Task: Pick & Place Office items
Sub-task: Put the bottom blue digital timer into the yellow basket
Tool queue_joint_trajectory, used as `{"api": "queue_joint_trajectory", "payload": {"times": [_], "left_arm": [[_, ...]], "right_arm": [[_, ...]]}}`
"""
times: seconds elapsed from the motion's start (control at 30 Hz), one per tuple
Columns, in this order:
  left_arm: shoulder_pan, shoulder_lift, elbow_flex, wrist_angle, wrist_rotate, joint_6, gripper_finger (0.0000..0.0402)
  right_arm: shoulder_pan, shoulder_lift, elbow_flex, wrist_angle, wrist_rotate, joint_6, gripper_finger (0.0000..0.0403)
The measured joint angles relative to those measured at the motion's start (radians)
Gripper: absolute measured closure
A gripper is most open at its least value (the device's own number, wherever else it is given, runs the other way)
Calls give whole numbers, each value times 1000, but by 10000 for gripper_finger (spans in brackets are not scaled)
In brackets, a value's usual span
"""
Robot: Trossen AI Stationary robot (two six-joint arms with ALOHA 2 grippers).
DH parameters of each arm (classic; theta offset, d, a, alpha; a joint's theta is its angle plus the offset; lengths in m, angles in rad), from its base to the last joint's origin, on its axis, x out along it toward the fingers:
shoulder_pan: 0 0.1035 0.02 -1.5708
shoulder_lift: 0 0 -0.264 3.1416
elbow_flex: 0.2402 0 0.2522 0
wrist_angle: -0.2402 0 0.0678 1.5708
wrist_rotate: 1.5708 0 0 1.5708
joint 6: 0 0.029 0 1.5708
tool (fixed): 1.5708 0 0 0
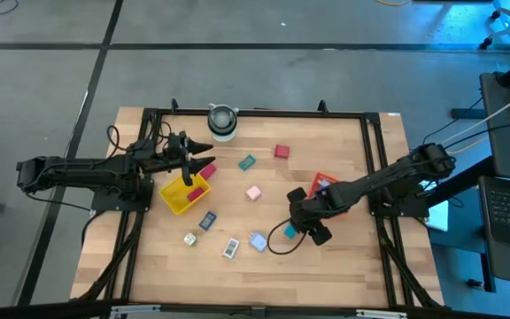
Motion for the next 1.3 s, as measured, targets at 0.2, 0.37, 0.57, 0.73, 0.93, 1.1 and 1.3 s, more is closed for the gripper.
{"api": "queue_joint_trajectory", "payload": {"times": [0.2, 0.37, 0.57, 0.73, 0.93, 1.1, 1.3], "left_arm": [[0, 1, 0, 0, 15, 2, 176], [0, 1, 0, 0, 22, 2, 176], [0, 1, 0, 0, 23, 2, 176], [0, 1, 0, 0, 24, 2, 176], [0, 1, 0, 0, 26, 2, 176], [0, 1, 0, 0, 27, 2, 176], [0, 1, 0, 0, 42, 2, 176]], "right_arm": [[-6, 57, 0, 1, 28, -3, 163], [-1, 63, 0, 23, 35, -3, 133], [-1, 65, 0, 79, 28, 4, 127], [-1, 66, 0, 81, -10, 4, 130], [-1, 67, 0, 109, -28, 24, 130], [-1, 110, 0, 142, -29, 26, 130], [-1, 166, 0, 150, -51, 26, 131]]}}
